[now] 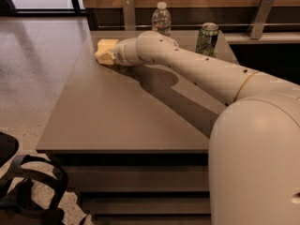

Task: Pick sponge

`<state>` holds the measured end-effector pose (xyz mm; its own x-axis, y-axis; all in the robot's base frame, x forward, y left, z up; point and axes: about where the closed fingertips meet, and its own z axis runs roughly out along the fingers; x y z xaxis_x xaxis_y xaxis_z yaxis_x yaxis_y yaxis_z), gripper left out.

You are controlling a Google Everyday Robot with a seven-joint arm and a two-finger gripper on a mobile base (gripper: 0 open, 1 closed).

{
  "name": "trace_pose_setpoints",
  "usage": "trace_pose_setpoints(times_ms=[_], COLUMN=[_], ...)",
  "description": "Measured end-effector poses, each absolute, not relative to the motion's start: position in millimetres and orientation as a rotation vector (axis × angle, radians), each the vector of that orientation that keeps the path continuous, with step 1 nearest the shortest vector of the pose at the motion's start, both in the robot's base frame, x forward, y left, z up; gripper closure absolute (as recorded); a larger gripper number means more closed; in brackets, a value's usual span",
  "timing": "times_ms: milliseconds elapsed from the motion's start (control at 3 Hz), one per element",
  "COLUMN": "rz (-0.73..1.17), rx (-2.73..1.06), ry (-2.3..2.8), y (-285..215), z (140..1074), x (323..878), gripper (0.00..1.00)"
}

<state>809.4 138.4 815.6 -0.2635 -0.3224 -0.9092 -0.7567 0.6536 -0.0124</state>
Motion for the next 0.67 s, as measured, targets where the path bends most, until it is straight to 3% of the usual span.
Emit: trace_pose_setpoints(times_ms=[333,667], rz=[0.534,0.541], rx=[-0.857,-0.862], ry=[1.852,1.851], y=[138.4,141.0], z=[816.1,816.0], x=[809.4,809.4], gripper=[1.0,1.0])
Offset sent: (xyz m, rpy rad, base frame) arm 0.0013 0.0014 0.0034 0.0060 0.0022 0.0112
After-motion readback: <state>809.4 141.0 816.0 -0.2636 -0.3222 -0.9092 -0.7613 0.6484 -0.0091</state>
